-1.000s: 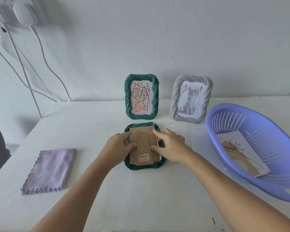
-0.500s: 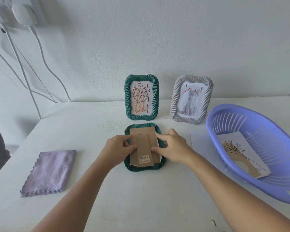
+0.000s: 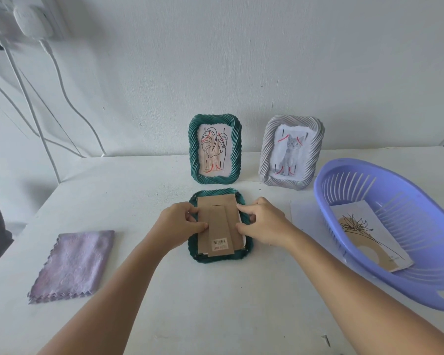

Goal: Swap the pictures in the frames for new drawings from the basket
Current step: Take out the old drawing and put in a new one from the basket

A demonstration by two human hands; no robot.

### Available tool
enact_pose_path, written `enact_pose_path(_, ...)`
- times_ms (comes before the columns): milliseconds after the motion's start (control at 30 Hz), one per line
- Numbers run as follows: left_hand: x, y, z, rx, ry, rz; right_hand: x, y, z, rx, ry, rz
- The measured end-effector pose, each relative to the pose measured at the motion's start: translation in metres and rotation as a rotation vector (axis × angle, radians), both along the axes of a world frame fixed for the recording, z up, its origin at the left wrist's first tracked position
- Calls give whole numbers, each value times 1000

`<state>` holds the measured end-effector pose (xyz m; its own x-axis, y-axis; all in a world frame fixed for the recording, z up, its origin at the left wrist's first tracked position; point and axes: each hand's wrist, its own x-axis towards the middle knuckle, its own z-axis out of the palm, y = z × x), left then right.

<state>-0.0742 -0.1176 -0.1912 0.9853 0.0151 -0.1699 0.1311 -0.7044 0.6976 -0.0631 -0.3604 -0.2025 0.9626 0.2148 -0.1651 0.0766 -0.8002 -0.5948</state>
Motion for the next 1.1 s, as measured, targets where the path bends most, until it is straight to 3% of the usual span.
enact_pose_path(267,9,-5,8,110,-133,142,10,8,0,61,-206,-171)
enact_pose_path(1100,13,-12,-16,-158,-86,217,21,14,-16,49,-126,-164)
